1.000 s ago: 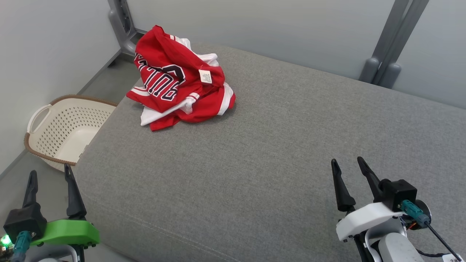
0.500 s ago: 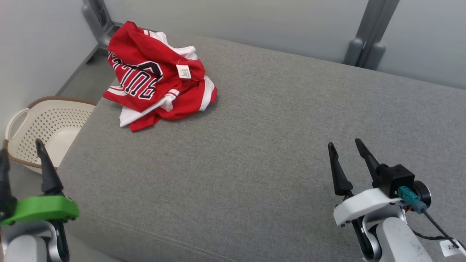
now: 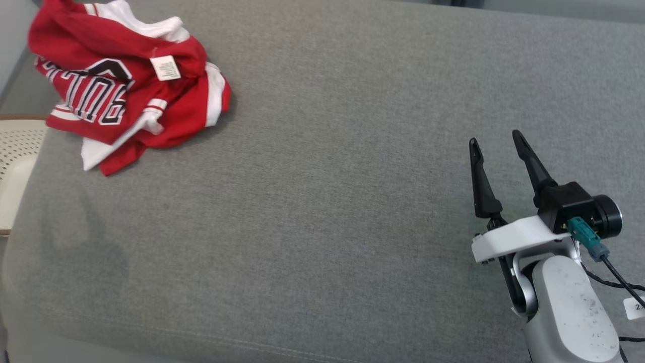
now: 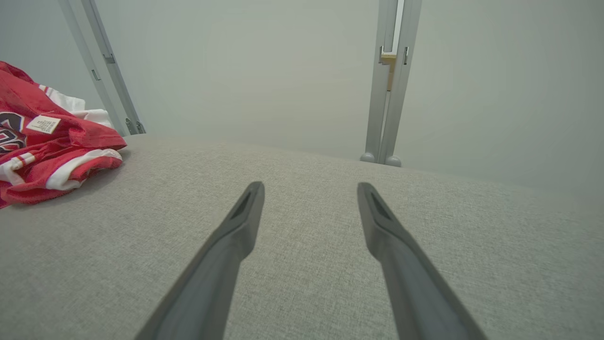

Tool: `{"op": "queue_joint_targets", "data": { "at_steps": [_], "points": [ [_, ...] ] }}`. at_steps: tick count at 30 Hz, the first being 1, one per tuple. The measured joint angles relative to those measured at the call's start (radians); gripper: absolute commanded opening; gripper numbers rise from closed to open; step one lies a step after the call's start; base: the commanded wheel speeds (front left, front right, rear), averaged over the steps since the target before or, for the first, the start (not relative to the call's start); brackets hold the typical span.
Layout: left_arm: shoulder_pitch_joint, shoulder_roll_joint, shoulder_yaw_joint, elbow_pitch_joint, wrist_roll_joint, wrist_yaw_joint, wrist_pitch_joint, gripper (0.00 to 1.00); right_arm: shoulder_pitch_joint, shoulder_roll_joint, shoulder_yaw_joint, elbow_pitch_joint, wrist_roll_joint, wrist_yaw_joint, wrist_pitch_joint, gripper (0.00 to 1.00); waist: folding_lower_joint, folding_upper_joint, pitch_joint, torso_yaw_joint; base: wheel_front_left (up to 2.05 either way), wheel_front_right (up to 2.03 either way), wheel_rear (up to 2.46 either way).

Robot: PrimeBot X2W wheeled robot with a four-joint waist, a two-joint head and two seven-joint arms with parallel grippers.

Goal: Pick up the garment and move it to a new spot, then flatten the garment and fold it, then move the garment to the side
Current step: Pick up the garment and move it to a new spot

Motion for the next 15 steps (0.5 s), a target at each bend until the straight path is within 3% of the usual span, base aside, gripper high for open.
{"op": "queue_joint_targets", "data": {
  "at_steps": [8, 15],
  "points": [
    [-0.207, 0.076, -0.041, 0.151, 0.003, -0.044, 0.051, 1.00, -0.040, 0.000, -0.004, -0.058, -0.029, 0.000, 0.000, 1.00, 0.0001, 0.0000, 0.132, -0.080, 0.00, 0.00, 0.00],
    [-0.327, 0.116, -0.099, 0.329, 0.005, -0.074, 0.210, 1.00, -0.060, 0.000, 0.006, -0.094, -0.035, 0.000, 0.000, 1.00, 0.0001, 0.0000, 0.216, -0.144, 0.00, 0.00, 0.00]
  ]
}}
